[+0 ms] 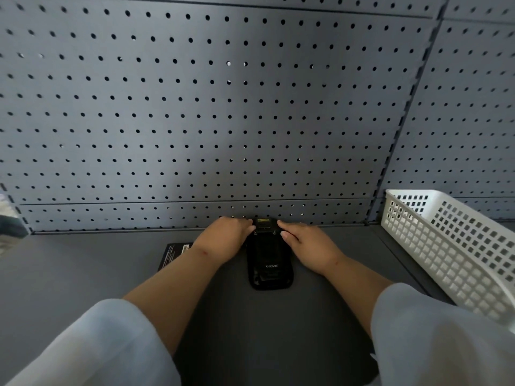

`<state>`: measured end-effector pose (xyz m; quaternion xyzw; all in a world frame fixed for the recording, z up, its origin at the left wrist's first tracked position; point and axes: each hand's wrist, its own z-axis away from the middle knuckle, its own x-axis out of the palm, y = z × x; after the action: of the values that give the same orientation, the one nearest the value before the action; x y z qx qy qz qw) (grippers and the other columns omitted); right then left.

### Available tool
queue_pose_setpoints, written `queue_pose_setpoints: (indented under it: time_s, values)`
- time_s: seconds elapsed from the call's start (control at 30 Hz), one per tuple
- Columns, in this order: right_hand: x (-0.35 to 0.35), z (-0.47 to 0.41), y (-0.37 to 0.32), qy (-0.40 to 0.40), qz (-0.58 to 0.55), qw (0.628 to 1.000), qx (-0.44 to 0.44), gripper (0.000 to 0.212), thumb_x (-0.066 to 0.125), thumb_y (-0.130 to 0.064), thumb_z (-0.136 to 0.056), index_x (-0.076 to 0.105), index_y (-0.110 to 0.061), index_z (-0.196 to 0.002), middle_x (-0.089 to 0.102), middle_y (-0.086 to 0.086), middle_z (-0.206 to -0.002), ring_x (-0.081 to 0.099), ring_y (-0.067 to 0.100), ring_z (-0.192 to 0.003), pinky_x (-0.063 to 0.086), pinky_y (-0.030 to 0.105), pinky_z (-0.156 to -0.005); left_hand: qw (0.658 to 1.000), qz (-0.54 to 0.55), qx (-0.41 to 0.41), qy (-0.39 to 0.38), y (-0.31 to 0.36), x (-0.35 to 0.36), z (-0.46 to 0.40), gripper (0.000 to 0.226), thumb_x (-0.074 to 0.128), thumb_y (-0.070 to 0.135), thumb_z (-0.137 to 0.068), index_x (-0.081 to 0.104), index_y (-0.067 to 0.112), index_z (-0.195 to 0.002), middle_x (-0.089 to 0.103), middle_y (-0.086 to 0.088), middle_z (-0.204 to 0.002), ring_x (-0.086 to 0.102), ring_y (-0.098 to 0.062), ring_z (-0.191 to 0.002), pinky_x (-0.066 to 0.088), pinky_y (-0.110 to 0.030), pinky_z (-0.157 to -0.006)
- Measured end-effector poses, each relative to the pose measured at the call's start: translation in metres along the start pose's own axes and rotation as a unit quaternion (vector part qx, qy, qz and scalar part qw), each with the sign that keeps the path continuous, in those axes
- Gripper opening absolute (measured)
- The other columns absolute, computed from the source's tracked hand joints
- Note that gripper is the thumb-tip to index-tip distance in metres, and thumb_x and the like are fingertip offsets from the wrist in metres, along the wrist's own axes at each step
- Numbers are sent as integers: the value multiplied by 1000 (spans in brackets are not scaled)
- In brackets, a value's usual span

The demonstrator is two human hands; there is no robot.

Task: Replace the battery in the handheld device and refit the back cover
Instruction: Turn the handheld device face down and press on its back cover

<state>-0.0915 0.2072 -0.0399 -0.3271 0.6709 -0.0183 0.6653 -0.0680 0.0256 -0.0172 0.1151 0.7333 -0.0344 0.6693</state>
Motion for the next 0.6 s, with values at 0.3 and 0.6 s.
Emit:
queue_pose_setpoints:
  time_s: [0.3, 0.6]
  values:
    - [-8, 4, -12, -15, -77, 997, -27, 34, 43, -24, -95, 53, -24, -128, 48, 8, -124, 44, 16, -119, 29, 19, -94, 968, 218, -36, -121, 15, 13, 40, 104, 40, 73, -71, -9, 18, -145, -13, -5, -157, -4, -25, -145, 5, -38, -120]
    - [-9, 4, -23, -26, 1, 999, -35, 33, 41, -28, -95, 55, -22, -125, 46, 6, -121, 43, 19, -116, 36, 30, -100, 975, 205, -9, -89, 23, 10, 57, 118, 67, 56, -70, -17, 15, -143, -10, -3, -157, -4, -16, -144, 0, -27, -114]
